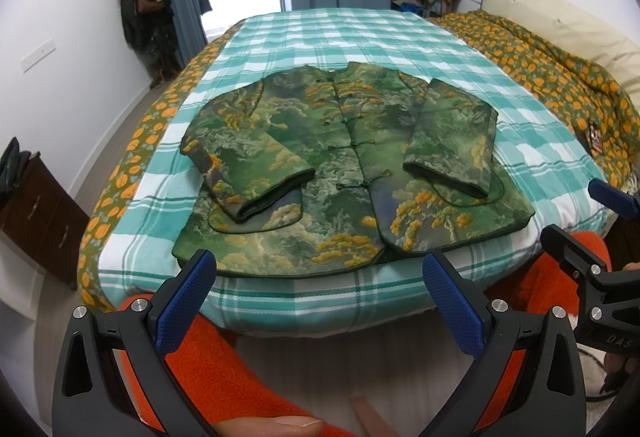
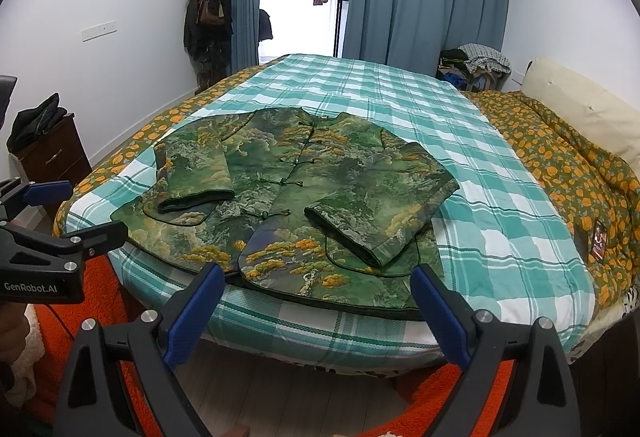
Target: Fold large clothes
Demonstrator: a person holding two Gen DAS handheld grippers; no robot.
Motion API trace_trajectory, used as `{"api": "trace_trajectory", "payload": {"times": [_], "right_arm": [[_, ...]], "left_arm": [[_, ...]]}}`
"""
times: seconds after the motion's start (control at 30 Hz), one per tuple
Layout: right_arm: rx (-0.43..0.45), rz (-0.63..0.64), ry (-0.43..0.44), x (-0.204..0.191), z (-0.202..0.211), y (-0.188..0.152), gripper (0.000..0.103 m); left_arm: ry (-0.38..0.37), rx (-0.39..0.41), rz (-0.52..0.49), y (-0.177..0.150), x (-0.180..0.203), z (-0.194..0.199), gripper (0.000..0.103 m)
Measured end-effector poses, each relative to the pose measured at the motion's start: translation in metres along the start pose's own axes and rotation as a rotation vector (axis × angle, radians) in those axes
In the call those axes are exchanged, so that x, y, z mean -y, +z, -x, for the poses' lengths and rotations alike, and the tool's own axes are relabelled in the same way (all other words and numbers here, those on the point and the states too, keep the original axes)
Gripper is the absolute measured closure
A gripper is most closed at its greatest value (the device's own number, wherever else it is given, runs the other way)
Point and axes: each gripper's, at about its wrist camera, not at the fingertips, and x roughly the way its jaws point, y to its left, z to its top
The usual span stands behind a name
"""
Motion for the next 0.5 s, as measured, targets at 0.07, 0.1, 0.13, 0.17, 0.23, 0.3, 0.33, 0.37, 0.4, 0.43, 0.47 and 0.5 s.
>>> {"api": "trace_trajectory", "payload": {"times": [0.07, 0.1, 0.13, 0.17, 0.23, 0.3, 0.33, 0.37, 0.4, 0.43, 0.47, 0.5], "right_arm": [[0.000, 0.000, 0.000, 0.0000, -0.0001, 0.0000, 0.007], [-0.001, 0.000, 0.000, -0.0002, -0.0002, 0.0000, 0.007], [-0.001, 0.000, 0.000, -0.0003, -0.0002, 0.0000, 0.007], [-0.001, 0.001, 0.001, -0.0005, 0.0000, -0.0005, 0.007], [-0.002, 0.001, 0.002, -0.0008, -0.0001, -0.0005, 0.007], [-0.001, 0.001, 0.001, -0.0008, -0.0002, -0.0006, 0.007], [-0.001, 0.001, 0.001, -0.0008, -0.0003, -0.0006, 0.007], [-0.002, 0.000, 0.000, -0.0007, -0.0004, -0.0005, 0.007], [-0.002, 0.001, 0.001, -0.0008, -0.0004, -0.0006, 0.007], [-0.002, 0.001, 0.002, -0.0010, -0.0002, -0.0007, 0.007], [-0.003, 0.002, 0.002, -0.0021, -0.0005, -0.0012, 0.007], [-0.003, 0.003, 0.003, -0.0023, -0.0004, -0.0013, 0.007]], "left_arm": [[0.000, 0.001, 0.000, -0.0003, 0.0003, 0.0000, 0.000], [0.000, 0.000, 0.001, -0.0003, 0.0004, -0.0002, 0.000], [0.000, -0.001, 0.001, -0.0001, 0.0003, -0.0001, 0.000], [0.000, -0.001, 0.001, -0.0002, 0.0006, 0.0001, 0.000], [0.001, 0.000, 0.000, 0.0001, 0.0002, 0.0000, 0.000], [0.000, 0.001, 0.000, -0.0001, 0.0005, 0.0002, 0.000], [0.001, 0.001, 0.000, 0.0001, 0.0002, 0.0000, 0.000], [0.000, 0.001, -0.001, -0.0003, 0.0008, 0.0000, 0.000], [0.001, 0.000, 0.000, 0.0000, 0.0004, 0.0000, 0.000], [0.001, 0.000, 0.000, 0.0002, 0.0003, 0.0000, 0.000], [0.001, 0.000, 0.000, -0.0001, 0.0008, 0.0001, 0.000], [0.001, 0.000, 0.000, 0.0001, 0.0005, 0.0001, 0.000]]}}
